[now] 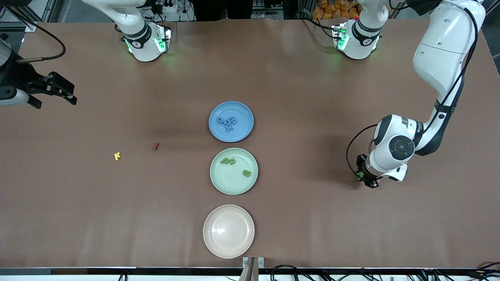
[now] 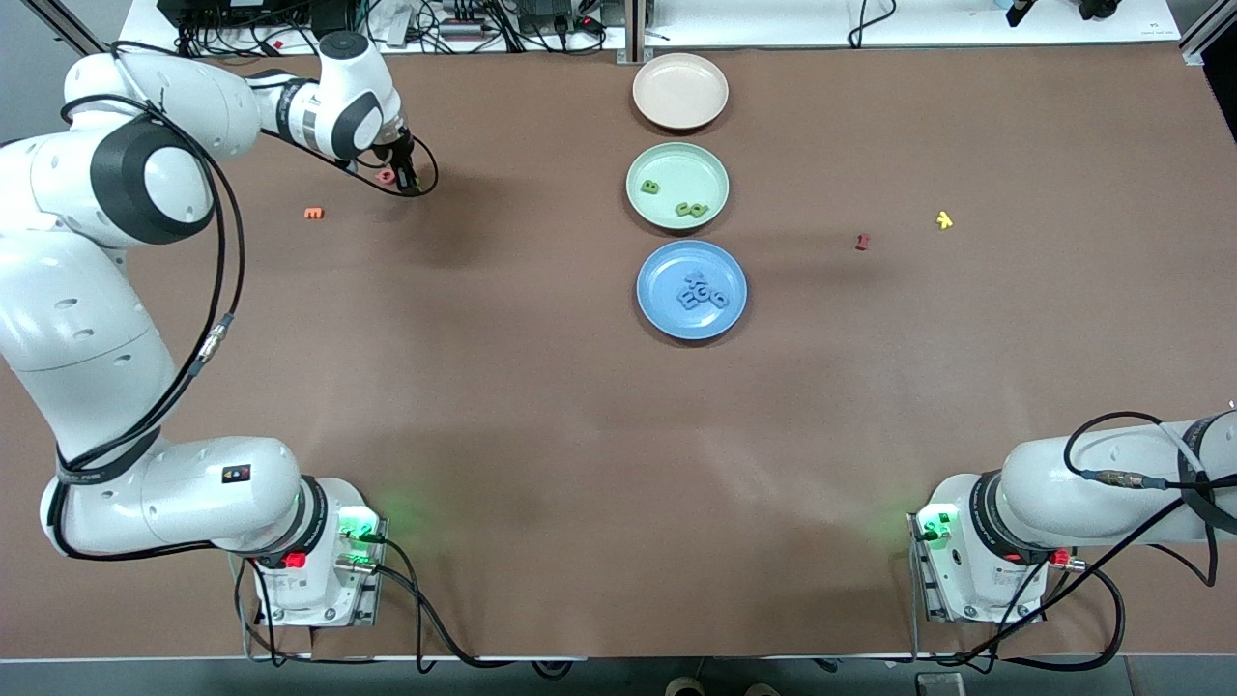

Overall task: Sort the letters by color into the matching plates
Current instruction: 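Carry the green N with the left gripper to the green plate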

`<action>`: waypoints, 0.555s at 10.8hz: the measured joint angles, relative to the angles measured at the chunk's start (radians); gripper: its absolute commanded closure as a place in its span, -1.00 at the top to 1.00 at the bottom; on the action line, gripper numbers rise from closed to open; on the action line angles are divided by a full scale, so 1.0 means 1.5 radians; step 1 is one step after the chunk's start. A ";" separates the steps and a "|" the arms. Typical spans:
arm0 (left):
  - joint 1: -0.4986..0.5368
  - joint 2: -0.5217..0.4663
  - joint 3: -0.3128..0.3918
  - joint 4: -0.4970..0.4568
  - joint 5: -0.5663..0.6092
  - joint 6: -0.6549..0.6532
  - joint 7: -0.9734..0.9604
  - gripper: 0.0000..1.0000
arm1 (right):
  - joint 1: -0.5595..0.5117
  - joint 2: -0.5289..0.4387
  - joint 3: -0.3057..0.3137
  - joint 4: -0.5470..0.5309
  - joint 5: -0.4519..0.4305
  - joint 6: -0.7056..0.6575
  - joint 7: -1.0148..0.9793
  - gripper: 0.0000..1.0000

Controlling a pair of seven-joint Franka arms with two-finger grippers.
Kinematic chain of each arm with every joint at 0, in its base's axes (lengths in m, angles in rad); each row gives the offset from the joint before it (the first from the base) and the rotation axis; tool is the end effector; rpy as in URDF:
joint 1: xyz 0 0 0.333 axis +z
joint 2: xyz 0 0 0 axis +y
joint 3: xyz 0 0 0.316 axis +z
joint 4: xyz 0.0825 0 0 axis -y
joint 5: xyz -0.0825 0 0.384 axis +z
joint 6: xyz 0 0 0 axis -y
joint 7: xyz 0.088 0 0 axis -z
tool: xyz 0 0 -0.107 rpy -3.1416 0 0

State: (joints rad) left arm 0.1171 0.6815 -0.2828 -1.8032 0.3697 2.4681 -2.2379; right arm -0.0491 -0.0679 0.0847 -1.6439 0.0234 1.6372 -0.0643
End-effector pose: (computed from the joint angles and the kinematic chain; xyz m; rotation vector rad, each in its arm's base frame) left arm 0.6457 -0.0963 0.1796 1.8916 2.5006 0.0973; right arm 0.5393 0.0232 0.6328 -3.1195 -0.1546 -0.0956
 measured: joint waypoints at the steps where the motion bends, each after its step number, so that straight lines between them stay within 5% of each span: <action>1: 0.000 0.000 0.000 0.000 0.000 0.000 0.000 -1.00 | 0.002 0.000 0.000 0.000 0.000 0.000 0.000 1.00; 6: -0.001 -0.001 -0.008 0.006 0.000 0.003 0.000 -1.00 | 0.007 0.000 -0.007 0.000 0.000 0.000 0.000 1.00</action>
State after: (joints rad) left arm 0.1160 0.6800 -0.2942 -1.7949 0.3697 2.4722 -2.2383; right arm -0.0386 -0.0675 0.0737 -1.6432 0.0230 1.6369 -0.0643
